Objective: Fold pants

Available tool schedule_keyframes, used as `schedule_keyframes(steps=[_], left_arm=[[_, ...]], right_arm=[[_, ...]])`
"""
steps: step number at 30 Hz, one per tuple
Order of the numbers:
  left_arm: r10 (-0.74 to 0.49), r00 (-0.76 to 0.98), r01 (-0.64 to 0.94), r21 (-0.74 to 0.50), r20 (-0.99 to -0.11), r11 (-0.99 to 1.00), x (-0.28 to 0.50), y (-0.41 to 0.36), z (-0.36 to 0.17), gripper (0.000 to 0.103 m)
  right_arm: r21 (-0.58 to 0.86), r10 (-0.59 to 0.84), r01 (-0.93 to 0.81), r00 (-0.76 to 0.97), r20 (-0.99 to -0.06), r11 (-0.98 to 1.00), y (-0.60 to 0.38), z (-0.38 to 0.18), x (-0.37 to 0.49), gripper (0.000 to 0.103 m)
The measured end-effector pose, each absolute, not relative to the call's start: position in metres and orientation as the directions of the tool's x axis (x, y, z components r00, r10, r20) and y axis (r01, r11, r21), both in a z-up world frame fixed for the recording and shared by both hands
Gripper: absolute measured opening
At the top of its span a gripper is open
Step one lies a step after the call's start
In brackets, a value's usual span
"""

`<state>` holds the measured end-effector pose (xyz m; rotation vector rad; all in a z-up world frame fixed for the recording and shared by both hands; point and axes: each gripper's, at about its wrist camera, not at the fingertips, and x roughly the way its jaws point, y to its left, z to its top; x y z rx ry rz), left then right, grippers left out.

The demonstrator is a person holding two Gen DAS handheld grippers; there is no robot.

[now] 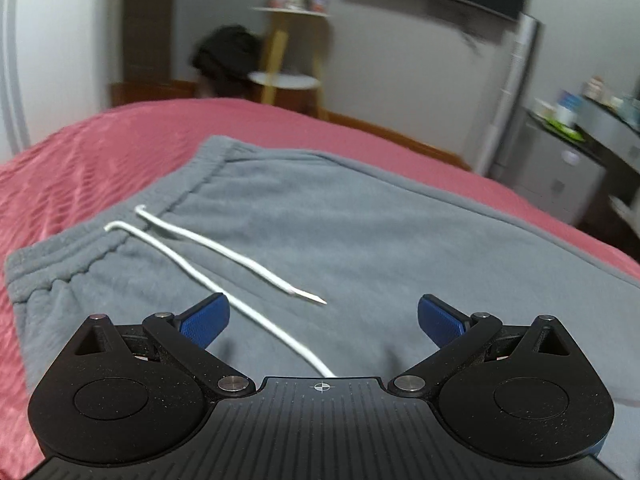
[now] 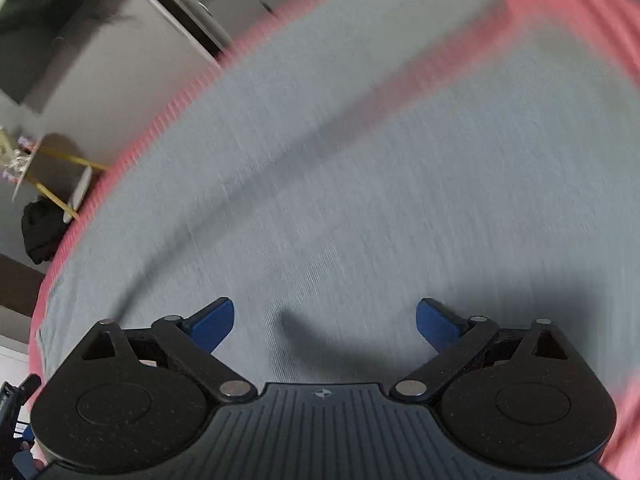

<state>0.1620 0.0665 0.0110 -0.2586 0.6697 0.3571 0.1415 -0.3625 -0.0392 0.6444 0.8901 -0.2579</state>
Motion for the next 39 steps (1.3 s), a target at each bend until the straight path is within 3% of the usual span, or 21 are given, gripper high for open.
schedule_keyframes(steps=[3, 5, 7, 8, 13, 15, 17, 18, 19, 20, 22, 23, 25, 31, 33, 34, 39], left_arm=[[0.311, 0.704, -0.433, -0.038, -0.639, 0.901, 0.170, 0.068, -0.018, 0.103], [0.327, 0.688, -0.417, 0.016, -0.648, 0.909, 0.175, 0.069, -0.033, 0.103], [0.321, 0.695, -0.408, 0.015, -0.643, 0.913, 0.177, 0.071, -0.036, 0.103], [0.321, 0.703, -0.412, 0.004, -0.635, 0.911, 0.177, 0.073, -0.037, 0.103], [0.312, 0.729, -0.433, -0.057, -0.609, 0.900, 0.174, 0.075, -0.048, 0.103], [0.320, 0.741, -0.448, -0.080, -0.590, 0.890, 0.172, 0.076, -0.051, 0.103], [0.324, 0.739, -0.440, -0.060, -0.590, 0.896, 0.172, 0.073, -0.051, 0.103], [0.323, 0.737, -0.434, -0.050, -0.594, 0.900, 0.173, 0.073, -0.051, 0.103], [0.319, 0.735, -0.429, -0.046, -0.598, 0.902, 0.174, 0.074, -0.051, 0.103], [0.311, 0.732, -0.424, -0.049, -0.606, 0.904, 0.175, 0.076, -0.050, 0.103], [0.292, 0.723, -0.407, -0.045, -0.626, 0.912, 0.178, 0.079, -0.047, 0.103], [0.281, 0.716, -0.391, -0.034, -0.638, 0.920, 0.179, 0.080, -0.045, 0.103], [0.248, 0.710, -0.381, -0.064, -0.659, 0.922, 0.182, 0.089, -0.026, 0.103], [0.096, 0.829, -0.285, -0.270, -0.550, 0.920, 0.212, 0.116, 0.032, 0.102], [0.012, 0.817, -0.262, -0.351, -0.577, 0.899, 0.244, 0.127, 0.036, 0.089], [-0.032, 0.805, -0.253, -0.391, -0.593, 0.885, 0.263, 0.131, 0.035, 0.076], [-0.207, 0.689, -0.272, -0.513, -0.694, 0.814, 0.348, 0.145, 0.002, 0.080]], right_arm=[[0.352, -0.043, 0.488, 0.629, -0.776, 0.799, -0.380, -0.026, 0.214, 0.094], [0.308, -0.094, 0.528, 0.603, -0.792, 0.792, -0.394, -0.033, 0.273, 0.083], [0.305, -0.132, 0.589, 0.583, -0.802, 0.748, -0.409, -0.041, 0.323, 0.062], [0.323, -0.138, 0.619, 0.579, -0.804, 0.716, -0.418, -0.045, 0.343, 0.060], [0.408, -0.157, 0.716, 0.580, -0.799, 0.566, -0.445, -0.068, 0.415, 0.062], [0.393, -0.185, 0.724, 0.577, -0.795, 0.567, -0.446, -0.077, 0.433, 0.071], [0.342, -0.225, 0.730, 0.557, -0.799, 0.592, -0.443, -0.081, 0.443, 0.072], [0.306, -0.250, 0.729, 0.546, -0.799, 0.612, -0.441, -0.083, 0.443, 0.065], [0.256, -0.287, 0.730, 0.529, -0.799, 0.634, -0.438, -0.082, 0.446, 0.045], [0.194, -0.333, 0.738, 0.502, -0.798, 0.647, -0.435, -0.084, 0.444, 0.034], [0.197, -0.332, 0.719, 0.523, -0.785, 0.666, -0.435, -0.078, 0.437, 0.011], [0.223, -0.319, 0.704, 0.550, -0.772, 0.674, -0.436, -0.074, 0.426, 0.006], [0.277, -0.301, 0.681, 0.601, -0.741, 0.678, -0.438, -0.064, 0.400, 0.005], [0.463, -0.230, 0.599, 0.740, -0.632, 0.653, -0.452, -0.052, 0.284, 0.005], [0.465, -0.230, 0.598, 0.741, -0.630, 0.653, -0.451, -0.058, 0.256, 0.005], [0.465, -0.225, 0.598, 0.740, -0.634, 0.653, -0.451, -0.063, 0.246, 0.005], [0.479, -0.182, 0.603, 0.722, -0.667, 0.638, -0.461, -0.086, 0.231, 0.006]])
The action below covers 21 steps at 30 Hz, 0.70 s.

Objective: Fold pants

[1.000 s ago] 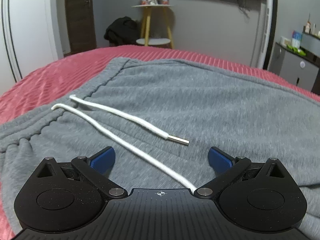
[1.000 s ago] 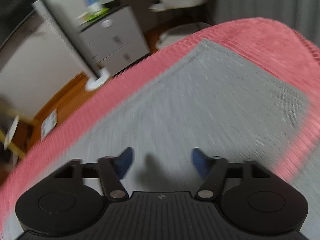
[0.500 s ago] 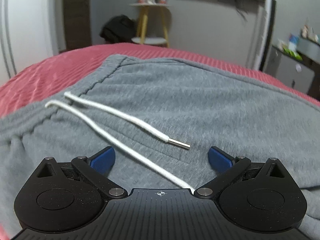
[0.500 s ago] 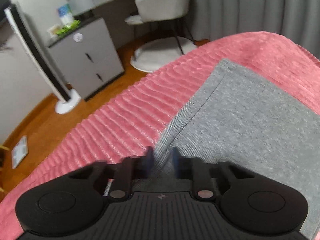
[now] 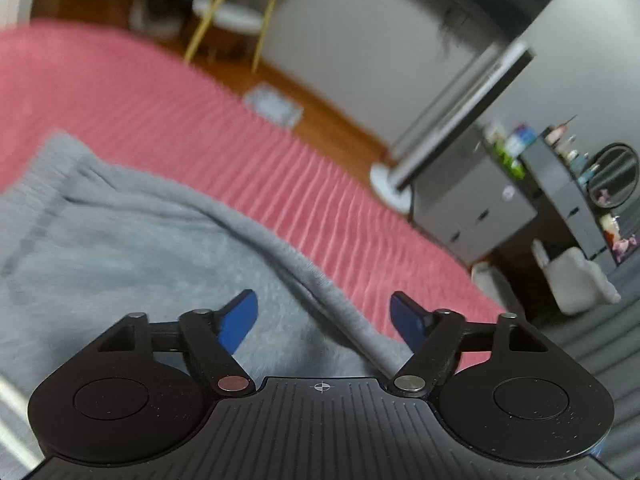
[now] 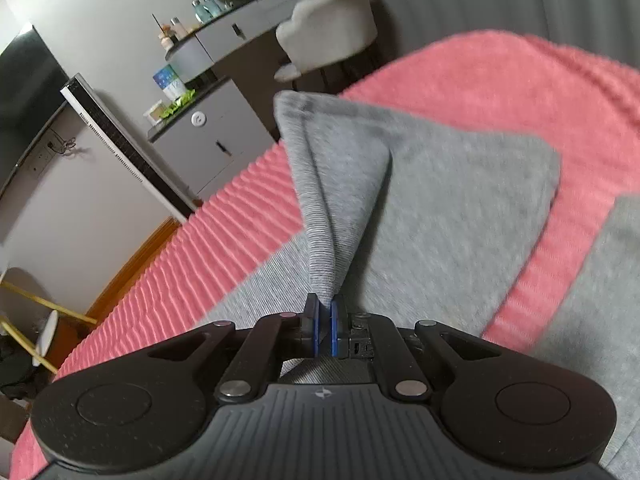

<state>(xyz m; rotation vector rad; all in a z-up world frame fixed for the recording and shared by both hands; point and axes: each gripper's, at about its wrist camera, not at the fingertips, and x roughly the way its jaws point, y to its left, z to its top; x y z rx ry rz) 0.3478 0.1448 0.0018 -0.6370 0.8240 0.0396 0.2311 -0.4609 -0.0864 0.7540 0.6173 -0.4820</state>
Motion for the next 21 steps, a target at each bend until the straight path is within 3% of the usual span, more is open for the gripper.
schedule_keyframes(steps=[3, 6, 9, 10, 11, 12, 13, 16, 21], left_arm=[[-0.201, 0.631, -0.340, -0.500, -0.749, 0.797, 0.378, 0.152, -0.021, 0.074], [-0.200, 0.614, -0.364, -0.499, -0.764, 0.786, 0.394, 0.154, -0.035, 0.068], [-0.168, 0.595, -0.393, -0.466, -0.786, 0.792, 0.404, 0.153, -0.038, 0.050], [-0.161, 0.589, -0.404, -0.461, -0.792, 0.790, 0.405, 0.152, -0.037, 0.038], [-0.153, 0.575, -0.413, -0.447, -0.804, 0.794, 0.407, 0.152, -0.035, 0.013], [-0.165, 0.562, -0.411, -0.447, -0.811, 0.794, 0.407, 0.155, -0.036, 0.012], [-0.181, 0.565, -0.412, -0.465, -0.805, 0.784, 0.402, 0.158, -0.032, 0.011], [-0.214, 0.622, -0.383, -0.532, -0.753, 0.755, 0.372, 0.168, -0.016, 0.010], [-0.258, 0.735, -0.225, -0.585, -0.627, 0.779, 0.270, 0.178, 0.051, 0.010]], right_arm=[[0.530, -0.184, 0.620, 0.732, -0.656, 0.579, -0.470, -0.092, 0.235, 0.010], [0.539, -0.208, 0.638, 0.730, -0.651, 0.550, -0.476, -0.094, 0.245, 0.024], [0.434, -0.290, 0.682, 0.679, -0.674, 0.589, -0.477, -0.092, 0.267, 0.024], [0.406, -0.302, 0.688, 0.666, -0.682, 0.601, -0.478, -0.093, 0.274, 0.024], [0.380, -0.311, 0.696, 0.651, -0.693, 0.610, -0.480, -0.093, 0.280, 0.023], [0.365, -0.315, 0.698, 0.643, -0.698, 0.616, -0.481, -0.093, 0.284, 0.021], [0.352, -0.320, 0.696, 0.641, -0.698, 0.626, -0.482, -0.092, 0.286, 0.010], [0.348, -0.330, 0.690, 0.649, -0.685, 0.635, -0.477, -0.074, 0.278, 0.007], [0.537, -0.292, 0.601, 0.780, -0.553, 0.592, -0.485, -0.015, 0.196, 0.006]])
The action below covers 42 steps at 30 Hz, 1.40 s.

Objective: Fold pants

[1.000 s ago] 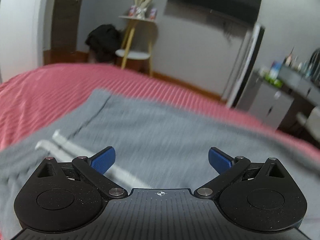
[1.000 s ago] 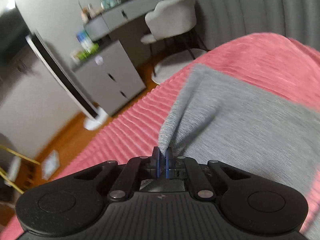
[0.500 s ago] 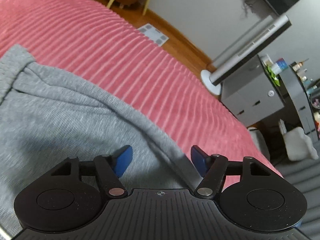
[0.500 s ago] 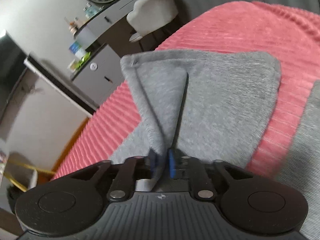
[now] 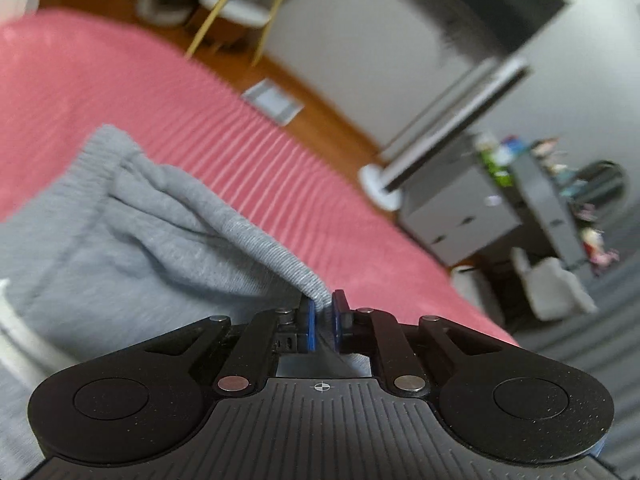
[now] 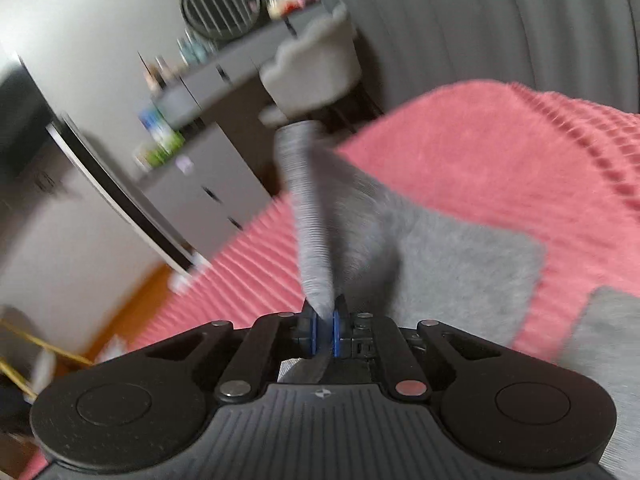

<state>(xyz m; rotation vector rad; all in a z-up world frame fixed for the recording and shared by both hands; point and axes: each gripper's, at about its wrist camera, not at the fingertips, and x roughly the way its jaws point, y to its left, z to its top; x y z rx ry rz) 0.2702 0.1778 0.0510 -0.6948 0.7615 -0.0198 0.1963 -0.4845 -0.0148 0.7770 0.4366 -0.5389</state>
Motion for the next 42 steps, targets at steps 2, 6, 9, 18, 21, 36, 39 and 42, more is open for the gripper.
schedule_keyframes(steps=[2, 6, 9, 18, 21, 36, 39, 42], left_arm=[[-0.290, 0.757, -0.182, -0.615, -0.586, 0.767, 0.215, 0.186, 0.068, 0.010], [-0.308, 0.729, -0.208, -0.627, -0.611, 0.751, 0.119, 0.194, 0.063, 0.010], [-0.274, 0.658, -0.273, -0.561, -0.701, 0.781, 0.072, 0.194, 0.025, 0.010], [-0.056, 0.681, -0.476, -0.500, -0.730, 0.723, 0.051, 0.227, -0.014, 0.066], [0.003, 0.686, -0.500, -0.469, -0.727, 0.728, 0.063, 0.232, -0.015, 0.079], [-0.102, 0.690, -0.513, -0.583, -0.717, 0.630, 0.054, 0.244, -0.028, 0.011], [-0.123, 0.723, -0.465, -0.611, -0.679, 0.641, 0.042, 0.246, -0.006, 0.011], [-0.106, 0.726, -0.439, -0.576, -0.680, 0.690, 0.031, 0.244, 0.003, 0.011]], right_arm=[[0.587, -0.294, 0.578, 0.808, -0.511, 0.567, -0.490, 0.003, 0.148, 0.006], [0.579, -0.346, 0.603, 0.794, -0.500, 0.548, -0.493, 0.010, 0.043, 0.005], [0.579, -0.330, 0.643, 0.761, -0.559, 0.501, -0.498, -0.022, -0.020, 0.005], [0.609, -0.244, 0.709, 0.700, -0.671, 0.356, -0.500, -0.106, -0.072, 0.017], [0.656, -0.215, 0.681, 0.729, -0.650, 0.324, -0.498, -0.109, -0.067, 0.031], [0.616, -0.227, 0.703, 0.704, -0.673, 0.355, -0.511, -0.096, -0.046, 0.005], [0.613, -0.265, 0.680, 0.728, -0.633, 0.402, -0.508, -0.068, -0.053, 0.005], [0.601, -0.334, 0.663, 0.747, -0.575, 0.447, -0.504, -0.044, -0.070, 0.004]])
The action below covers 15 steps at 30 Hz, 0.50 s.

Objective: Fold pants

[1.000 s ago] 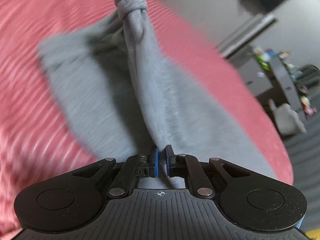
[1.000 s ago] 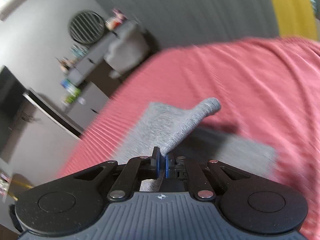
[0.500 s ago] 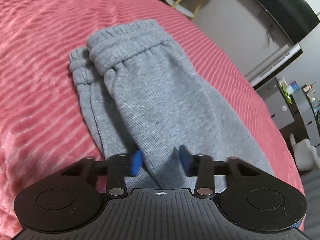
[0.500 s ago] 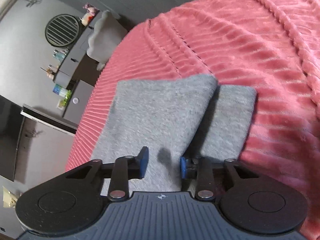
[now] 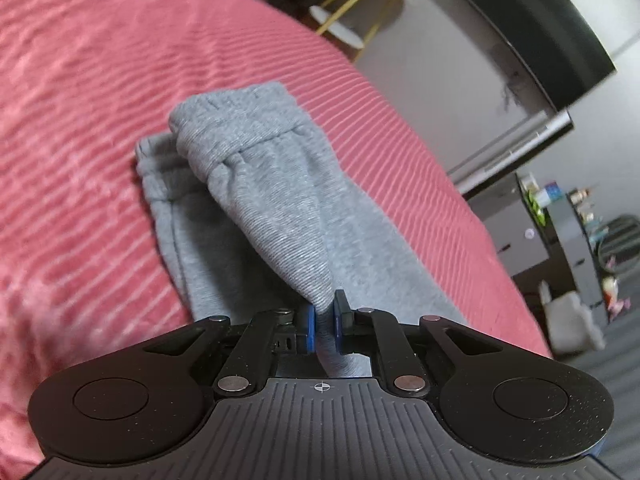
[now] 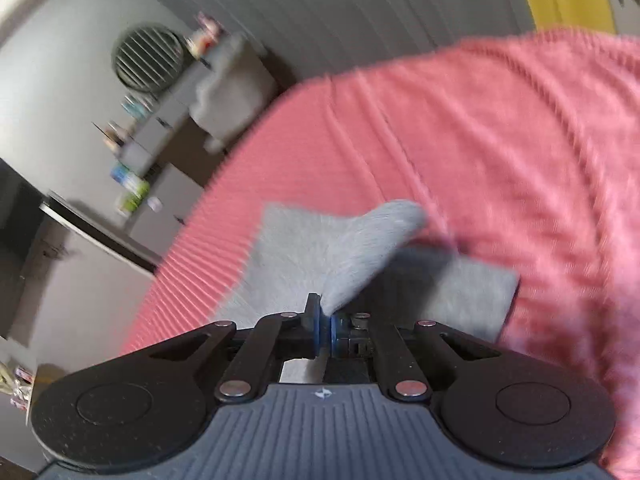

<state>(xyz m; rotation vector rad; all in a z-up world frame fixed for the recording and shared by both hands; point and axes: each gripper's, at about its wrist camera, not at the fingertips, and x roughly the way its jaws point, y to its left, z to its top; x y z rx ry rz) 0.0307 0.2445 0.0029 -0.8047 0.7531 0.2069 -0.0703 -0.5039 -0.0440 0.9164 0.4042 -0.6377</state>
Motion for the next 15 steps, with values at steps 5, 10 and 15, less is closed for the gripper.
schedule_keyframes(steps=[5, 10, 15], left_arm=[[-0.039, 0.609, -0.516, -0.433, -0.792, 0.738, 0.029, 0.243, -0.021, 0.016], [0.251, 0.595, -0.597, -0.210, -0.763, 0.775, 0.024, 0.219, 0.018, 0.041], [0.259, 0.754, -0.401, -0.111, -0.603, 0.909, 0.051, 0.131, 0.054, 0.078]], right_arm=[[0.441, -0.403, 0.757, 0.639, -0.656, 0.482, -0.505, -0.064, -0.081, 0.005], [0.191, -0.612, 0.901, 0.408, -0.678, 0.389, -0.496, -0.057, -0.088, 0.009], [0.275, -0.560, 0.773, 0.612, -0.559, 0.571, -0.446, -0.025, -0.048, 0.017]])
